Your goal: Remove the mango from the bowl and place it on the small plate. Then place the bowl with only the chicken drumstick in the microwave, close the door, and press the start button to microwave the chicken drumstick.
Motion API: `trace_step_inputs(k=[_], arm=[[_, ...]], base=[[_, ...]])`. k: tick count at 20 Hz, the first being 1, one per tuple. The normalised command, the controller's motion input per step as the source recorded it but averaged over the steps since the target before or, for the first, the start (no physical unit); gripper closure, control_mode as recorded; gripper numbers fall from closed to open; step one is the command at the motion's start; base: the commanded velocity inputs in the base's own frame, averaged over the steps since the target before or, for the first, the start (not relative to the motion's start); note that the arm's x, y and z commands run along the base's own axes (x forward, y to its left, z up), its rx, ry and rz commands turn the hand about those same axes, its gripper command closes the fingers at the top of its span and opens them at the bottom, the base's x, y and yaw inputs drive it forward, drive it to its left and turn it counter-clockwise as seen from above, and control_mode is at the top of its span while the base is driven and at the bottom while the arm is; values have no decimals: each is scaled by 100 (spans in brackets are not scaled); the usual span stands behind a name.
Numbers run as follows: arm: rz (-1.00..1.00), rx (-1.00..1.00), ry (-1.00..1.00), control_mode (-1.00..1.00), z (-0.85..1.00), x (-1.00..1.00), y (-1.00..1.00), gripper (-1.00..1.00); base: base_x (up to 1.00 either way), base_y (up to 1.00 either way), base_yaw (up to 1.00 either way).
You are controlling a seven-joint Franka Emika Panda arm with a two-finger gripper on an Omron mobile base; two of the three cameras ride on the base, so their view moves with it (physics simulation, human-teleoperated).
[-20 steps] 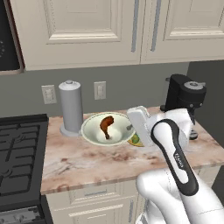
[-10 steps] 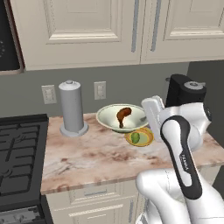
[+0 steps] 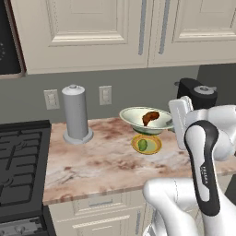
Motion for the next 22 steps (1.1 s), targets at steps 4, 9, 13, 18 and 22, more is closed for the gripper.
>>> trace_step_inputs(k=[4,9,13,18,22], arm=[[-3,0,0,-100,-1,-5,0,100],[0,-3,-5,-100,-5,-2,6,100],[0,0,-33,-100,0,-16,8,100],[0,-1,-20,-100,0,-5,11,100],[1,-6,-4,100,0,-2,15,100]], base=[[0,0,0],[0,0,0],[0,0,0],[0,0,0],[-15,14,0]])
